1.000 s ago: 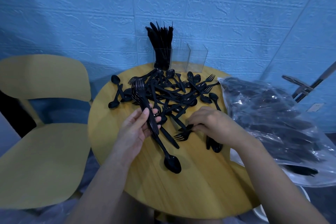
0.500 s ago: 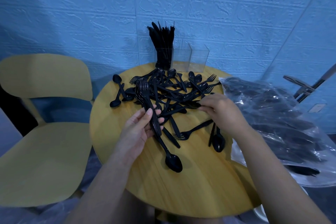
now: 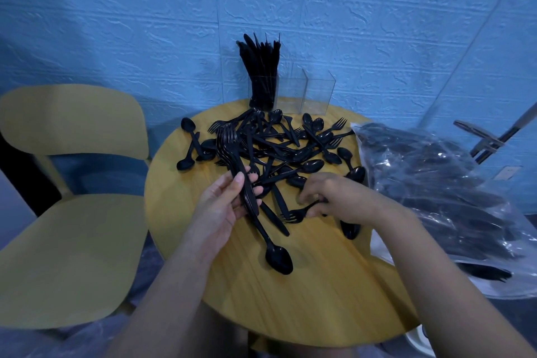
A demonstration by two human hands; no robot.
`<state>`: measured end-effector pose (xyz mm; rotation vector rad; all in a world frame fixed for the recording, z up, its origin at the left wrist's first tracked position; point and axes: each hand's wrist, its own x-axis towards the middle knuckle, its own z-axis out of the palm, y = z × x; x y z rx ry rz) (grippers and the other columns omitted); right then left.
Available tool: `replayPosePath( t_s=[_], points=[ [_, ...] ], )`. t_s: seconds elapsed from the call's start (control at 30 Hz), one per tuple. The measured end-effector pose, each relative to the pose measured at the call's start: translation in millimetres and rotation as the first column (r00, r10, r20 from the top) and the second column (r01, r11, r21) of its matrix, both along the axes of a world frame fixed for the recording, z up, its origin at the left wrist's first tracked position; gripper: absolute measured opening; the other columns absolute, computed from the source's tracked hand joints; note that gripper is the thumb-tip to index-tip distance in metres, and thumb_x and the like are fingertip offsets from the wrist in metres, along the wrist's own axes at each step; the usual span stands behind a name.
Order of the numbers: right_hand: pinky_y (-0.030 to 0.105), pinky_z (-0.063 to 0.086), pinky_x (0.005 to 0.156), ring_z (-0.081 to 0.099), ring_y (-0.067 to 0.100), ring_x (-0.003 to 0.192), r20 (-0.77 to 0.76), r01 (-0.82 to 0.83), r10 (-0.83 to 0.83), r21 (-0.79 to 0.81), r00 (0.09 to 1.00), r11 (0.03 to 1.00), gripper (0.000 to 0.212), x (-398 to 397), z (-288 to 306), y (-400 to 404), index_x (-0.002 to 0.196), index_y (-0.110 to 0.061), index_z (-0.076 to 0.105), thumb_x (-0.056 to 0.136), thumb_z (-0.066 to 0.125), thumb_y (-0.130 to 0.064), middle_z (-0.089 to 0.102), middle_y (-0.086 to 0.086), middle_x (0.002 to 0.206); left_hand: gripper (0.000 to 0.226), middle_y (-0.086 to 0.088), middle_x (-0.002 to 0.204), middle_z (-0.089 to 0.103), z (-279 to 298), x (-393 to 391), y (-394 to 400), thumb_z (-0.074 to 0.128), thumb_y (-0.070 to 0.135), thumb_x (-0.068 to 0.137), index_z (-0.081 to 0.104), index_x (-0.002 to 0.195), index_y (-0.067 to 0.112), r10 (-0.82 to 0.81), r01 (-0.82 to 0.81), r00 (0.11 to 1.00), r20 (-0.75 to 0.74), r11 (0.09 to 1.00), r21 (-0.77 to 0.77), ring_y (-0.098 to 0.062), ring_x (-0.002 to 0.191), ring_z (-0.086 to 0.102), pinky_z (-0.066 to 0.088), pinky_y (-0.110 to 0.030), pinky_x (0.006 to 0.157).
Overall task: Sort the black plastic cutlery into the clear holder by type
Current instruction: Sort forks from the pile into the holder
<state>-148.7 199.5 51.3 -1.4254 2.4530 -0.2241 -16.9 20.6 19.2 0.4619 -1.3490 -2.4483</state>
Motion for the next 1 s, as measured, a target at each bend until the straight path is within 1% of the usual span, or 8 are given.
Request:
replayPosePath(
  t_s=[0.1,0.23,0.37,0.5,0.63,0.73,0.87,1.0],
  points=[
    [0.021,0.04,0.079,0.046,0.006,0.09,0.061,0.037,-0.039,0.034,0.997,0.999,0.019,0,0,-4,0.104,-0.02,0.06,0.087,0.067,-0.022,0.048,-0.009,0.105,0.023,0.0,0.091,0.073,-1,1,0,0.05,0.011,0.093,0.061,0.113,0.01,-0.004,0.004,1.0,0.008,1.0,-0.022,-0.014,0.077,0.07,0.058,-0.026,0.063],
    [0.015,0.037,0.061,0.047,-0.002,0.066,0.146,0.078,-0.072,-0.031,0.987,0.996,0.012,2,5,-1,0.085,-0.024,0.057,0.085,0.069,-0.02,0.053,-0.014,0.077,0.023,0.001,0.09,0.073,-1,1,0,0.05,0.011,0.092,0.062,0.112,0.012,-0.002,0.002,1.0,-0.003,1.0,-0.027,-0.013,0.077,0.07,0.058,-0.025,0.064],
    [0.013,0.044,0.067,0.05,-0.004,0.064,0.314,0.159,-0.069,-0.269,0.947,0.95,0.017,4,22,10,0.078,-0.028,0.059,0.081,0.072,-0.018,0.057,-0.013,0.073,0.02,0.001,0.09,0.074,-2,1,-1,0.051,0.011,0.093,0.063,0.109,0.013,0.026,-0.027,1.0,-0.01,0.999,-0.025,-0.014,0.078,0.071,0.058,-0.025,0.065],
    [0.019,0.049,0.066,0.055,0.004,0.062,0.586,0.326,0.063,-0.534,0.808,0.78,0.008,14,42,3,0.078,-0.014,0.06,0.083,0.067,-0.011,0.063,-0.01,0.067,0.018,-0.001,0.091,0.074,-1,1,1,0.05,0.01,0.093,0.062,0.107,0.011,0.016,-0.018,1.0,-0.018,0.997,-0.069,-0.017,0.083,0.071,0.058,-0.027,0.066],
    [0.016,0.045,0.052,0.051,0.006,0.051,0.772,0.431,0.112,-0.462,0.626,0.775,0.009,22,47,-28,0.082,-0.006,0.059,0.088,0.059,-0.011,0.061,-0.008,0.058,0.016,0.0,0.092,0.074,2,0,7,0.051,0.01,0.092,0.062,0.105,0.011,-0.031,0.028,0.999,-0.011,0.985,-0.171,-0.017,0.084,0.071,0.058,-0.027,0.066],
    [0.016,0.042,0.047,0.049,0.008,0.051,0.855,0.523,0.116,-0.411,0.506,0.746,0.013,22,44,-51,0.079,-0.008,0.058,0.092,0.056,-0.01,0.059,-0.006,0.056,0.02,-0.004,0.091,0.073,4,0,10,0.053,0.014,0.092,0.061,0.109,0.008,-0.075,0.07,0.997,-0.015,0.975,-0.209,-0.017,0.082,0.07,0.056,-0.026,0.063],
    [0.015,0.039,0.044,0.045,0.005,0.048,0.867,0.584,0.065,-0.386,0.494,0.714,0.013,19,35,-66,0.08,-0.011,0.058,0.092,0.057,-0.01,0.052,-0.003,0.058,0.029,-0.011,0.095,0.072,5,0,12,0.057,0.024,0.084,0.061,0.109,0.009,-0.107,0.099,0.994,-0.023,0.969,-0.225,-0.023,0.086,0.069,0.057,-0.03,0.067],
    [0.019,0.044,0.05,0.047,0.006,0.049,0.843,0.596,0.01,-0.389,0.538,0.702,0.008,20,25,-69,0.086,-0.011,0.061,0.092,0.059,-0.016,0.056,-0.004,0.062,0.023,-0.002,0.092,0.073,8,-1,14,0.051,0.018,0.093,0.059,0.113,0.009,-0.131,0.118,0.991,-0.041,0.966,-0.231,-0.016,0.082,0.07,0.056,-0.027,0.065]
  ],
)
